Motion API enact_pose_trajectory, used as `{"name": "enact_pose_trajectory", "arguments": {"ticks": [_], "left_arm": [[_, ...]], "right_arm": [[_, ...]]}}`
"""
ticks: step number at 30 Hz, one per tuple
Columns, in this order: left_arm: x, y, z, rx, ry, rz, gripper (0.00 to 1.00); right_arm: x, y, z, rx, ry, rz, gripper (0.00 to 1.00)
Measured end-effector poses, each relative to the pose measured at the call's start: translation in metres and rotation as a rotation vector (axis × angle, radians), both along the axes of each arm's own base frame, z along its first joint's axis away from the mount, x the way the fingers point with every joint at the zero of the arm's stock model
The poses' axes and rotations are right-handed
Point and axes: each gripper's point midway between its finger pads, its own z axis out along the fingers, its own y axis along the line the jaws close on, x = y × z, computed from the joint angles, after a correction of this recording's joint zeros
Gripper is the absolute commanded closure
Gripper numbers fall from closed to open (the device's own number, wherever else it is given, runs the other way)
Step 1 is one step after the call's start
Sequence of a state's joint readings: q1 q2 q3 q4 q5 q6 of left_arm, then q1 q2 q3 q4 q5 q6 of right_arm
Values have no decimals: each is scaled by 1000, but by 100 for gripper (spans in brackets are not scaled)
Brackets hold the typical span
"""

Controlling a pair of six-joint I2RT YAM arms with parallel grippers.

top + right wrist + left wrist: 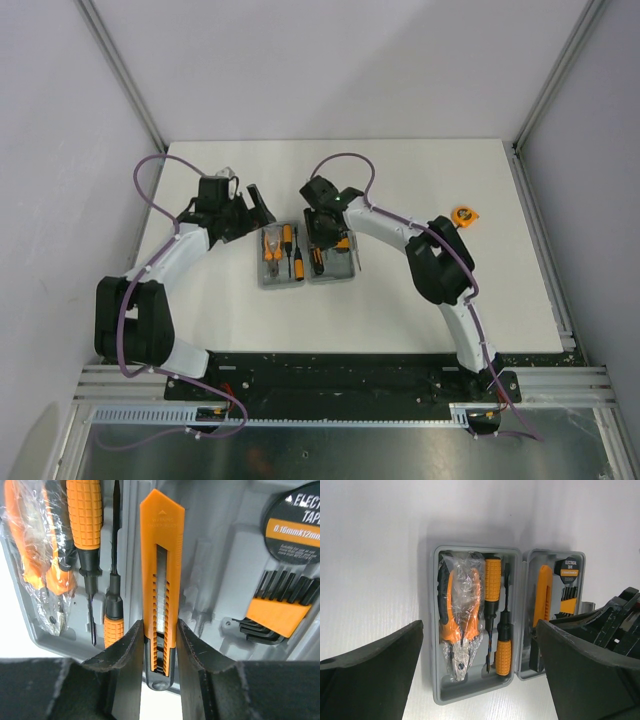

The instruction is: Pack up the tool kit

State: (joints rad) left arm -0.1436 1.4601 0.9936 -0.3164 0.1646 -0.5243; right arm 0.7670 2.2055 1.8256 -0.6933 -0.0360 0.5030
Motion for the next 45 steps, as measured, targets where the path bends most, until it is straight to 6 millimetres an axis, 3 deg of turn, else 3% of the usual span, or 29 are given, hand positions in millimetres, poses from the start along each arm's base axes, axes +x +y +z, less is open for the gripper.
{"name": "enact_pose_trajectory", "arguments": {"ticks": [11,15,24,31,45], "left_arm": [[0,-1,-2,-3,6,-4,1],[0,-1,-2,-4,6,-5,1],[0,-1,-2,-5,6,-5,1],[-1,-3,-1,-13,7,-12,1],[-1,-4,-1,-16,8,-15,1]], "right_arm": [[-13,-4,-11,-48,73,-98,99],[-11,-4,-11,-62,75,-127,88],[-12,1,-10,-64,62,-135,84],[-10,4,-12,-55,57,-139,69],[1,1,-12,-80,-4,-144,69]]}}
